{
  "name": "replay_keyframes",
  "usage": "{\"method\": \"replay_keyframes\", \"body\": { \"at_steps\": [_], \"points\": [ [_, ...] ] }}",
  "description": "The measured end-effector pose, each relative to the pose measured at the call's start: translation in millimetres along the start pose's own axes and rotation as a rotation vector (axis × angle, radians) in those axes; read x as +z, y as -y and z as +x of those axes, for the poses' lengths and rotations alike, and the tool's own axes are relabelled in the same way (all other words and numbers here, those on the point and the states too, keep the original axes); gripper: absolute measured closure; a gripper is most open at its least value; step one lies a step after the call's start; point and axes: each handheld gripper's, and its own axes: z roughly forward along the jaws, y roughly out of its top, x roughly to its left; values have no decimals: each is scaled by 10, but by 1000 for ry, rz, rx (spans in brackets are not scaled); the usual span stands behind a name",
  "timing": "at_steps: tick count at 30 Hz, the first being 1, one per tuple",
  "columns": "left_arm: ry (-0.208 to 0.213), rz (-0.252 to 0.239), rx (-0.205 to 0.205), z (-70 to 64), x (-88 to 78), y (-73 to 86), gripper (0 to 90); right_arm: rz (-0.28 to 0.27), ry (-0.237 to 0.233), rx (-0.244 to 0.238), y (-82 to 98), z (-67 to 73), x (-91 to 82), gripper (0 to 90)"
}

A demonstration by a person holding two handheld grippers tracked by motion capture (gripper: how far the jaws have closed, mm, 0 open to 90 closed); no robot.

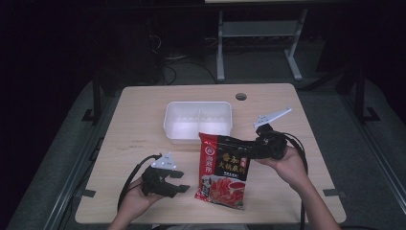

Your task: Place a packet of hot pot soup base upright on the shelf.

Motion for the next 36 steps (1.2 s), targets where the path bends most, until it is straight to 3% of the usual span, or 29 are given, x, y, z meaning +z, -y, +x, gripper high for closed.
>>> {"method": "replay_keyframes", "body": {
  "at_steps": [3,8,21,26,36],
  "points": [
    [-36,8,12,-11,-38,33,428,4,14,-32,-125,62,-32,708],
    [-50,5,17,-13,-48,72,390,13,29,-50,-256,88,-51,706],
    [-51,-7,20,55,-61,146,363,8,54,-59,-490,57,-95,702],
    [-50,-26,26,46,-87,130,372,-9,48,-51,-602,-20,-111,700],
    [-40,-16,23,72,-70,154,380,-9,76,-66,-835,-79,-146,698]
  ]
}}
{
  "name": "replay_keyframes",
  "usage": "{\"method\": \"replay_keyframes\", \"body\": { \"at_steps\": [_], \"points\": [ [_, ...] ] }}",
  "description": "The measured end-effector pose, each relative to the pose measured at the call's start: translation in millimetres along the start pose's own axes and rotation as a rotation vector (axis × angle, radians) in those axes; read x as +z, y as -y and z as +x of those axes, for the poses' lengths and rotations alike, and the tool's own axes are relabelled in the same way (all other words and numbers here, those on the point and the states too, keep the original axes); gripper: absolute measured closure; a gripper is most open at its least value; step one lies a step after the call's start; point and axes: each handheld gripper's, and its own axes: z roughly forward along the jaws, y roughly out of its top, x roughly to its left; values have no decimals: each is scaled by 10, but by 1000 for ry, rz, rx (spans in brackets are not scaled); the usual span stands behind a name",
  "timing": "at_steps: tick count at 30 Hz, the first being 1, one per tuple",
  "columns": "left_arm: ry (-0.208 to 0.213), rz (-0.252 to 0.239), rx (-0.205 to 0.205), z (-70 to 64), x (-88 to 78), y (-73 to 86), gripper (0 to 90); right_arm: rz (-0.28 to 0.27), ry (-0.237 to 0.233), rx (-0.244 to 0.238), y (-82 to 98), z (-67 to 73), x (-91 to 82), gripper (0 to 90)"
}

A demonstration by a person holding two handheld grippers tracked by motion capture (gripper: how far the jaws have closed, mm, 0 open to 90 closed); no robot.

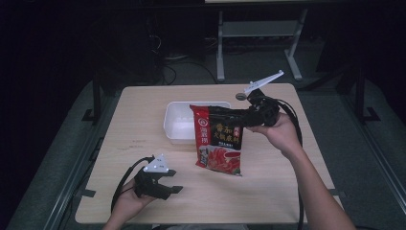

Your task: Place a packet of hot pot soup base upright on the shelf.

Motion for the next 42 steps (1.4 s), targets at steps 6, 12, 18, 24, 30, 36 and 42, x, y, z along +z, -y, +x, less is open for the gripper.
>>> {"method": "replay_keyframes", "body": {
  "at_steps": [6,12,18,24,30,36,42],
  "points": [
    [1,0,-1,25,-12,11,378,-10,21,-5,-144,-72,-54,697],
    [3,2,-10,49,-8,33,377,-18,42,-1,-271,-144,-50,695],
    [5,1,-12,66,-13,44,377,-11,61,3,-417,-228,-20,694],
    [5,2,-12,78,-29,51,378,-9,93,4,-569,-278,-25,694],
    [4,-7,-22,97,-37,64,375,-28,131,32,-664,-377,-16,692],
    [9,-2,-19,90,-22,61,367,-27,176,48,-796,-419,20,692],
    [4,-10,-22,111,-46,68,367,-48,229,80,-894,-492,43,693]
  ]
}}
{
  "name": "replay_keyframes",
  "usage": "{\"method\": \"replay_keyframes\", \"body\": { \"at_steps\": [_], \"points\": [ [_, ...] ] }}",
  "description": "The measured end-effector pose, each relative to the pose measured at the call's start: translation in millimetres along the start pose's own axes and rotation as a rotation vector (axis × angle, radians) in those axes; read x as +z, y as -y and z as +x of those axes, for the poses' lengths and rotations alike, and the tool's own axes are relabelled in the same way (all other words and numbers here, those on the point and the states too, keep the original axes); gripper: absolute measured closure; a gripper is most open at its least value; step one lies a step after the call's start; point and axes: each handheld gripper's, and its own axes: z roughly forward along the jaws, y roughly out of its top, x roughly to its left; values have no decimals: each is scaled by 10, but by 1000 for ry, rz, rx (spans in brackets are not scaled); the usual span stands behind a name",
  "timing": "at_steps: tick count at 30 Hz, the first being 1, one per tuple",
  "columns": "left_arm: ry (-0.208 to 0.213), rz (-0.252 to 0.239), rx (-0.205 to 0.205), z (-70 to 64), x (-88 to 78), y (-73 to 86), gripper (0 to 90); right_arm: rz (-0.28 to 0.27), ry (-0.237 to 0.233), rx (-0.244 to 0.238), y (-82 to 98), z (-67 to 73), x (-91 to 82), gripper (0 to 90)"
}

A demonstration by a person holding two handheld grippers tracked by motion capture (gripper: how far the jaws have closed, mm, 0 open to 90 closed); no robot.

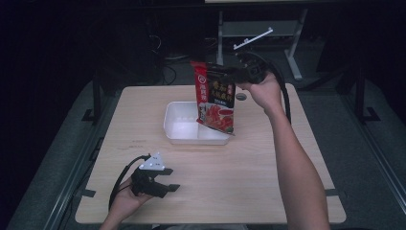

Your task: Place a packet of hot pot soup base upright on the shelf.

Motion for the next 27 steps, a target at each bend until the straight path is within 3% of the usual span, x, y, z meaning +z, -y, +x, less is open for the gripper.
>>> {"method": "replay_keyframes", "body": {
  "at_steps": [5,11,27],
  "points": [
    [12,-17,-1,6,-12,-12,367,-17,68,23,-23,-71,72,692],
    [10,-24,-3,9,-21,-15,366,5,107,55,-4,-113,194,692],
    [-4,-29,3,10,-40,-20,361,-22,157,109,107,-156,456,691]
  ]
}}
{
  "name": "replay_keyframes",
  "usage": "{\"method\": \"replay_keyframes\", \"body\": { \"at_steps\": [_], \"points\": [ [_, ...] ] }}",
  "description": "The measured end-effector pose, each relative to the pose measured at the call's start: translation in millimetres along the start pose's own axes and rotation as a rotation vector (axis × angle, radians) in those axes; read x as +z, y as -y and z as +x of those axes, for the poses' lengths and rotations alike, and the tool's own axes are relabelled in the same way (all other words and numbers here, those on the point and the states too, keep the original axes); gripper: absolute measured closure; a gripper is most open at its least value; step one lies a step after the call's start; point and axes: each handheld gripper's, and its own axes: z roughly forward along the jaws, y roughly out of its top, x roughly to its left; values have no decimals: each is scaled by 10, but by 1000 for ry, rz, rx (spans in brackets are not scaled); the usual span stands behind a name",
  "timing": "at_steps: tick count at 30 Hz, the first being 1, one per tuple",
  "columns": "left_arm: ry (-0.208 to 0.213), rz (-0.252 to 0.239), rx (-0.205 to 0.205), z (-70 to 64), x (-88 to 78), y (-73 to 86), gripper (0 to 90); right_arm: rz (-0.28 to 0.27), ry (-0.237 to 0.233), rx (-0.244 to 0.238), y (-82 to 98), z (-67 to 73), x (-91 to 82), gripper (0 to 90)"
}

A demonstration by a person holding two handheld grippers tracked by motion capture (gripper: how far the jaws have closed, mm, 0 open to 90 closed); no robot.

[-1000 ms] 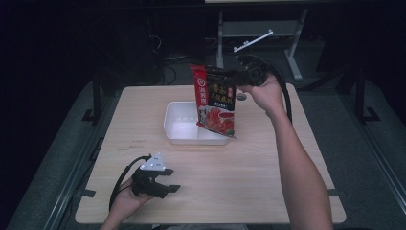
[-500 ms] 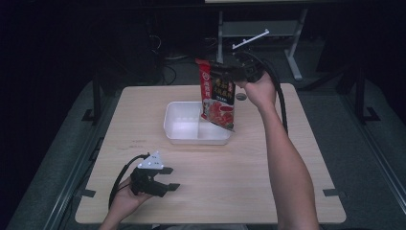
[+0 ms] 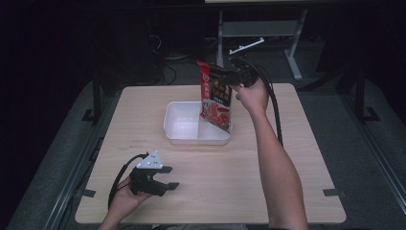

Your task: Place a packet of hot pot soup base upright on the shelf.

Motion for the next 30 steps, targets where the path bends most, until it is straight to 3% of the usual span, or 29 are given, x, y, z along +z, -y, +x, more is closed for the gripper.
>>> {"method": "replay_keyframes", "body": {
  "at_steps": [8,16,22,30],
  "points": [
    [5,21,14,-26,55,-10,363,8,-12,8,120,-15,131,687],
    [7,22,9,-20,60,-7,362,-10,-36,32,196,-54,133,675],
    [5,18,6,-11,47,-7,362,9,-61,26,233,-52,168,658],
    [5,19,6,-3,44,-6,361,22,-111,61,328,-124,189,632]
  ]
}}
